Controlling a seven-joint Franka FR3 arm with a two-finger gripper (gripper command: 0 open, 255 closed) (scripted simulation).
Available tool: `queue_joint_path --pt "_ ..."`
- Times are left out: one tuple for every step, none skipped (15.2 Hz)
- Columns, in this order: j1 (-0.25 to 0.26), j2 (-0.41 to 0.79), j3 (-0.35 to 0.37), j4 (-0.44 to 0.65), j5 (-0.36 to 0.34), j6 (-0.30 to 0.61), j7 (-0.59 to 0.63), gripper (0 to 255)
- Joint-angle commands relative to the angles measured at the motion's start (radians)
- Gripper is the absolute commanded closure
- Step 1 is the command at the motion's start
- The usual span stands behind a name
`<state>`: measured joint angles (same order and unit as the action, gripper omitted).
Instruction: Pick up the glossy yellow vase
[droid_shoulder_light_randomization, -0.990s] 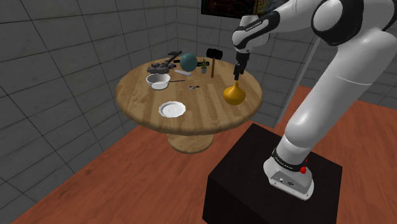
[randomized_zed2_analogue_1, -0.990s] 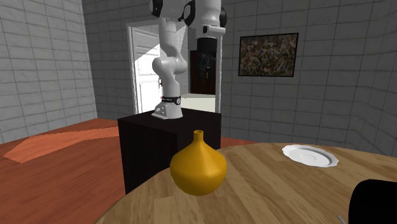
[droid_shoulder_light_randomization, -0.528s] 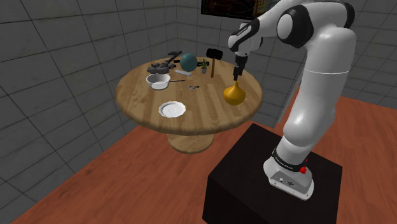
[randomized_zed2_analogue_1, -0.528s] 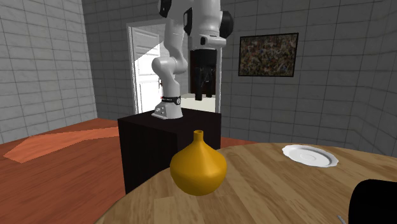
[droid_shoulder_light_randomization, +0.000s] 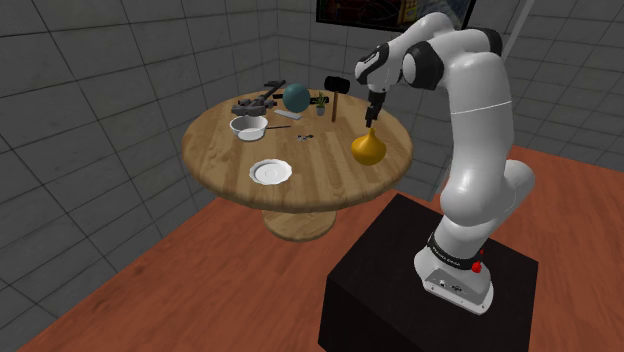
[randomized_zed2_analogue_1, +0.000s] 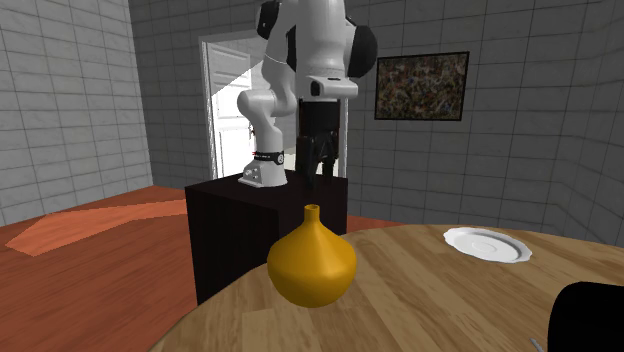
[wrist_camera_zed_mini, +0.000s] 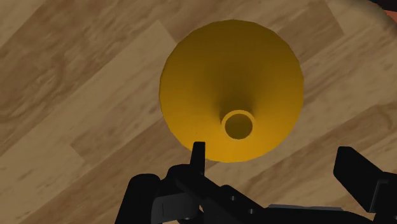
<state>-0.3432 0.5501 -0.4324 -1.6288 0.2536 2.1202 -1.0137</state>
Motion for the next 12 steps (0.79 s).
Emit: queue_joint_path --pt "-0.035 0.071 0.014 0.080 0.025 -0.015 -0.022 0" --pt "-0.037 0.077 0.017 0.077 0.028 -0.005 -0.024 0" --pt "-0.038 0.084 0.019 0.073 0.031 0.004 -0.026 0" --pt "-0.039 0.091 0.021 0.070 0.034 0.014 -0.028 0" --pt "-0.040 0.098 0.023 0.067 0.037 0.023 -0.029 0" --pt "-0.041 0.105 0.025 0.065 0.040 0.033 -0.031 0" --pt "-0.043 0.112 0.027 0.062 0.043 0.042 -0.033 0" --pt "-0.044 0.119 0.030 0.060 0.046 0.051 -0.035 0" --pt "-0.045 0.123 0.031 0.059 0.048 0.056 -0.036 0" --pt "-0.045 0.123 0.031 0.059 0.048 0.056 -0.036 0" --pt "-0.045 0.123 0.031 0.059 0.048 0.056 -0.036 255" --pt "-0.045 0.123 0.031 0.059 0.048 0.056 -0.036 255"
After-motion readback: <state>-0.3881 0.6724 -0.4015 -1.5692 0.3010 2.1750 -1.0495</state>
